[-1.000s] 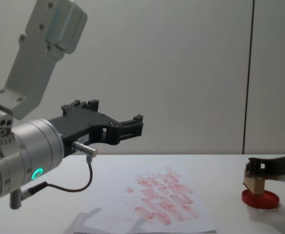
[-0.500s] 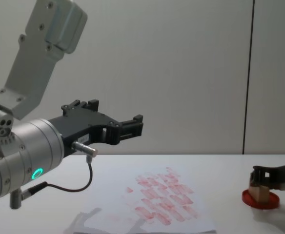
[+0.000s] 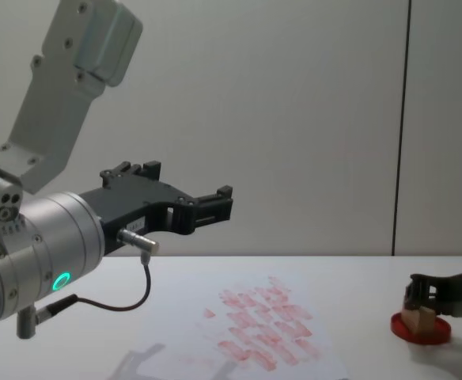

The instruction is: Use the one hand to pick up the stamp and affix it onto the A4 paper.

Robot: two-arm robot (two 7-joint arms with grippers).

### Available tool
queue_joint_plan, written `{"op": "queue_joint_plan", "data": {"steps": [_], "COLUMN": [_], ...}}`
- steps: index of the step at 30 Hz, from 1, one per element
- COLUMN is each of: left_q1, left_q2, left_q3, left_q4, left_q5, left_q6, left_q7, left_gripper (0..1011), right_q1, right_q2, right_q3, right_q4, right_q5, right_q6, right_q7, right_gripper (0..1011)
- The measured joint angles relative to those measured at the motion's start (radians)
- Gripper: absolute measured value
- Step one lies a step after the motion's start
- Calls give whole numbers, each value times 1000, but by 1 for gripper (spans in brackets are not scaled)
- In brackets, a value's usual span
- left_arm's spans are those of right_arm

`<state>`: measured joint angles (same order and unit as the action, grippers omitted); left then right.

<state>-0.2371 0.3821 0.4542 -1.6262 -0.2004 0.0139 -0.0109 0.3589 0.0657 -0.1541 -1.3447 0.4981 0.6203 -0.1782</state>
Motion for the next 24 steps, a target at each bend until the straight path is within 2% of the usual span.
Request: {"op": "queue_joint_plan", "data": {"steps": [16, 24], "left_q1": [0, 0], "left_q2": [0, 0], "left_q3": [0, 0], "left_q4": [0, 0], "left_q5": [0, 0], "left_q6": [0, 0], "left_q7": [0, 0], "left_gripper": [993, 993], "right_q1": [12, 10], "right_q2": [-4, -4], "right_q3": [5, 5], "right_q4": [23, 10], "right_q5": [6, -8], "right_q6": [30, 32], "right_q7": [-2, -1], "right_gripper": [224, 224]}}
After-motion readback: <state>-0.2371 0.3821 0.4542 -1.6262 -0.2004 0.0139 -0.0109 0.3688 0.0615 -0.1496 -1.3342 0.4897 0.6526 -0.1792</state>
